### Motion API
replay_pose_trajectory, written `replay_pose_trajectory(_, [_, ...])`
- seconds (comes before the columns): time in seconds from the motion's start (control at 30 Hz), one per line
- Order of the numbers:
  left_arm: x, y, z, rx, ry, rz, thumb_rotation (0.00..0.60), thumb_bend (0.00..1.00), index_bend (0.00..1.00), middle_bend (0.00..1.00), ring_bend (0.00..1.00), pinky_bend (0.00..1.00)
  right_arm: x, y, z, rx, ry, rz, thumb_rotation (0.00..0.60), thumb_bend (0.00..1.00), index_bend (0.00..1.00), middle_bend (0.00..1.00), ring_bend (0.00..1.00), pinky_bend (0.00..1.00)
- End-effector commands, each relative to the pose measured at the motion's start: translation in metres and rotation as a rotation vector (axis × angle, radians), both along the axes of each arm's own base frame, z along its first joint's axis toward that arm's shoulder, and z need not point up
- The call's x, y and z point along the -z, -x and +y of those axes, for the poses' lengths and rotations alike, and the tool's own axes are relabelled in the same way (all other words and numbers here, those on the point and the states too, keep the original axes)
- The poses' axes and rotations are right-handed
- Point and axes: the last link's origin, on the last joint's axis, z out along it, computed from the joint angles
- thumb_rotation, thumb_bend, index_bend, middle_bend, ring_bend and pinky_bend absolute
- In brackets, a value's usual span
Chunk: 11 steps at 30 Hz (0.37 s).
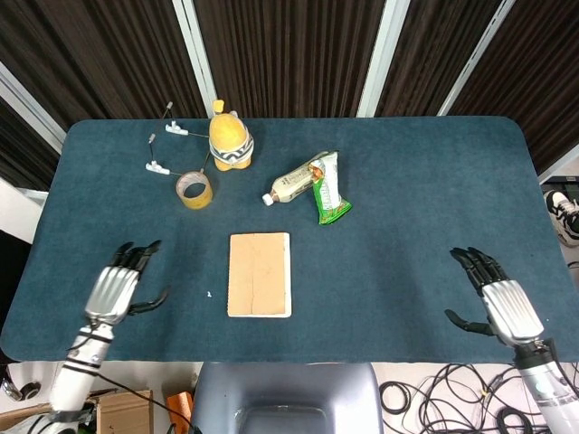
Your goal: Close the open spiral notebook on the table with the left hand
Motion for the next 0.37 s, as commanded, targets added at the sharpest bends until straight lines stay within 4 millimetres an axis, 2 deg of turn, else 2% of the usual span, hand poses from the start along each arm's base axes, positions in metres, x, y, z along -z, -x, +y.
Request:
replay_pose_trajectory(0.03, [-0.048,0.04,-0.043,-0.117,-0.105,0.107,0.211,0.33,0.12,0.21,0.16,0.1,-0.017,0.01,0.001,0.069,0.08,0.071,0.6,0.16,0.0,0.07,0.02,0.12])
replay_pose_trajectory(0.2, [-0.083,0.072,-0.08,-0.19,-0.188,0.181,0.425,0.33,0.14,0.21,0.16,0.09,-0.026,0.016,0.001,0.102,0.104,0.059,0.6,0.16,0.0,0.07,0.02,0.12])
replay_pose_trajectory(0.37, [-0.101,0.087,-0.109,-0.238,-0.197,0.179,0.55,0.33,0.14,0.21,0.16,0.09,-0.027,0.017,0.002,0.078,0.114,0.049,0.6,0.16,0.0,0.08,0.02,0.12])
